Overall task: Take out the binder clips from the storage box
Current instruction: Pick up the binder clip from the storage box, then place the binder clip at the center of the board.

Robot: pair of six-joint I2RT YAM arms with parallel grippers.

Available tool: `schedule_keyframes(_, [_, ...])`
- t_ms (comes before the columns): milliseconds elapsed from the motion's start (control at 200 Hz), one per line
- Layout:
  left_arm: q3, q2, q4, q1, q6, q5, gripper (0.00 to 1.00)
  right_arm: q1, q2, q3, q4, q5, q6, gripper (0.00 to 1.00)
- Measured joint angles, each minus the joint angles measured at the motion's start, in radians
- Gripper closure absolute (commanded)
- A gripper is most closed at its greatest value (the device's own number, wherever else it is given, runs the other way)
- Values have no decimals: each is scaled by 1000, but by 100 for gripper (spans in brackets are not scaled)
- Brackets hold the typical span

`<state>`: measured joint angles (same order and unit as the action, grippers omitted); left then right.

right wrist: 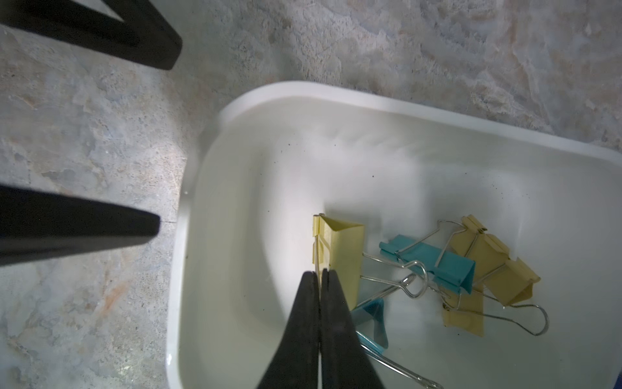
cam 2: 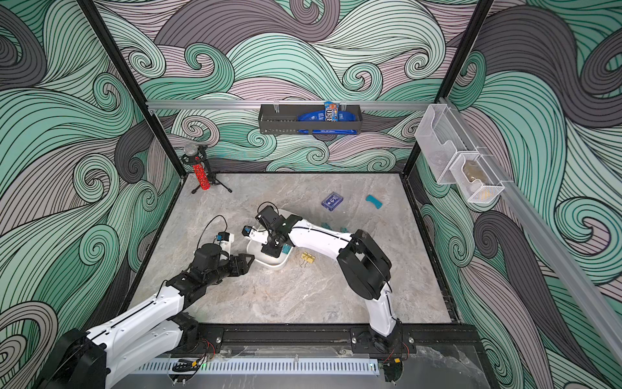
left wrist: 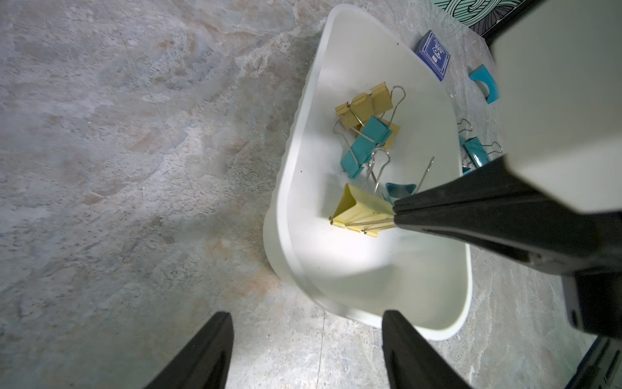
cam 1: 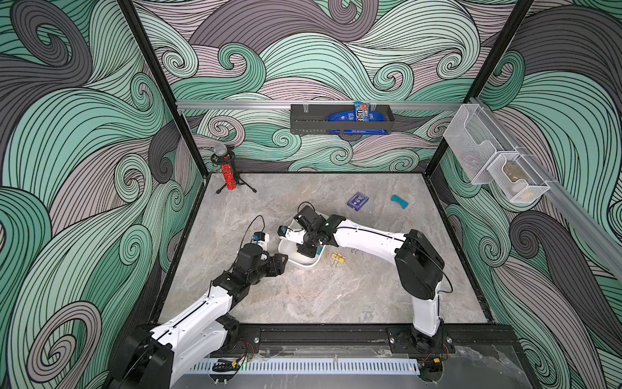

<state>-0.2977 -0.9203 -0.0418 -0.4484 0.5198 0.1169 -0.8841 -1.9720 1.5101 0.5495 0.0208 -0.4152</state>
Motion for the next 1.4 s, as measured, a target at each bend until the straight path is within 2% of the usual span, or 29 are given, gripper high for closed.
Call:
schedule_keyframes(340, [0,2,0,0,0,0,27,16,62,0,0,27,19,99])
schedule_keyframes(620, [0,2,0,0,0,0,27,111,179,-19,-18,86,54,99])
schedule_keyframes(910, [0,2,0,0,0,0,27,222,422,-241,-76,151,114,99])
schedule_keyframes(1246, [0,16,4,0,0,0,27,222,584,-506,-141,225,204,100])
schedule_keyframes(1401, [0,17,4,0,0,0,27,211,619,-576,-170,264,243,100])
